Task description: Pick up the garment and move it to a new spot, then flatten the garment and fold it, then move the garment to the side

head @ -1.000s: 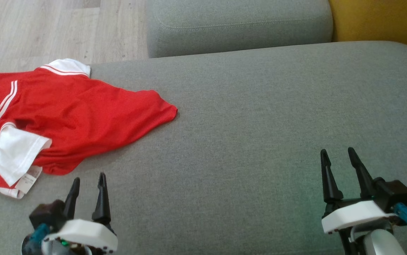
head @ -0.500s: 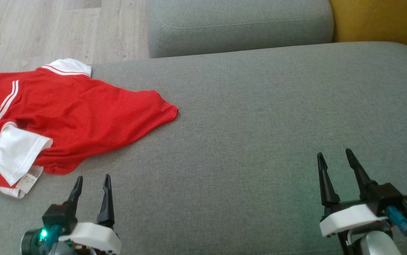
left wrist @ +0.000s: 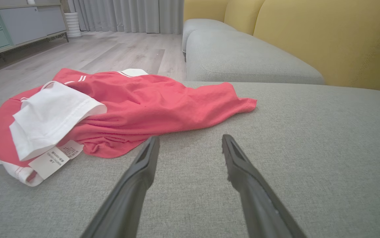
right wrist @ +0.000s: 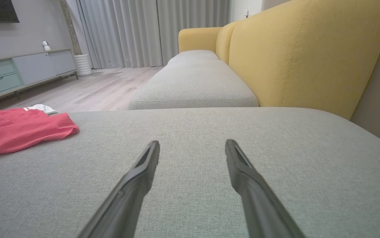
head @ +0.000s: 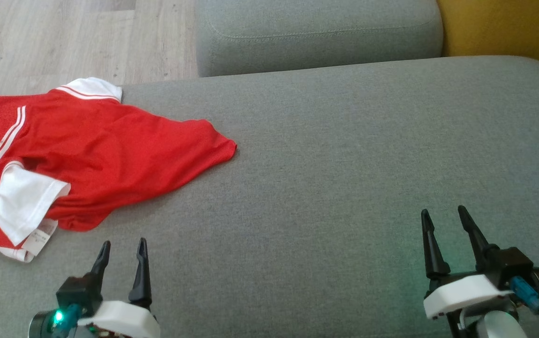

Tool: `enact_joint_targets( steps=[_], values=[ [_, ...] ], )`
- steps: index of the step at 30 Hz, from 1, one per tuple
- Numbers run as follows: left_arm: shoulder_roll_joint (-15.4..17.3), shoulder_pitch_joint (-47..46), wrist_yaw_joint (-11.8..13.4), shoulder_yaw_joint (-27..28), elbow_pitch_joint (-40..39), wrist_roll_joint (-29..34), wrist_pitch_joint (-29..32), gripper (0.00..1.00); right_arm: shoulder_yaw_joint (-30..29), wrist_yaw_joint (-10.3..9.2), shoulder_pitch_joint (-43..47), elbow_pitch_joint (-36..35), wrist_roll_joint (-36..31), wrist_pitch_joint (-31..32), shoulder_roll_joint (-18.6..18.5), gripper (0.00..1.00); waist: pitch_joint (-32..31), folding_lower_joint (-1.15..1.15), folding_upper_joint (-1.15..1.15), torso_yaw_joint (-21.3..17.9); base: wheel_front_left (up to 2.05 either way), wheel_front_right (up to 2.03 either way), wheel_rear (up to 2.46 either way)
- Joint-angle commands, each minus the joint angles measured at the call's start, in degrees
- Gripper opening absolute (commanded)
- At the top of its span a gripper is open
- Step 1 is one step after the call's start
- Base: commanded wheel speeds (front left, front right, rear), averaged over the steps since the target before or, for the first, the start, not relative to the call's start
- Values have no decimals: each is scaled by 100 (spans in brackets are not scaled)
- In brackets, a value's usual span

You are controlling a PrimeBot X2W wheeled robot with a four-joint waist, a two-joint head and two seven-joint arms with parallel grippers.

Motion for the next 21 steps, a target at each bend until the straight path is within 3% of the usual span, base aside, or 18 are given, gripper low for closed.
enact_joint_targets(
  steps=[1, 10, 21],
  values=[
    [57, -196, 6, 211, -147, -24, -71, 100, 100, 44, -150, -154, 42, -63, -31, 100, -3, 0, 0, -3, 0, 0, 0],
    [54, -247, -16, 205, -151, 0, -71, 100, 133, 44, -122, -167, -9, -63, -26, 100, -10, 0, 0, 178, 0, 0, 0],
    [62, -183, -8, 231, -40, -44, -71, 100, 557, 44, -189, -155, 15, -63, -16, 100, -118, 0, 0, 1593, 0, 0, 0]
  ],
)
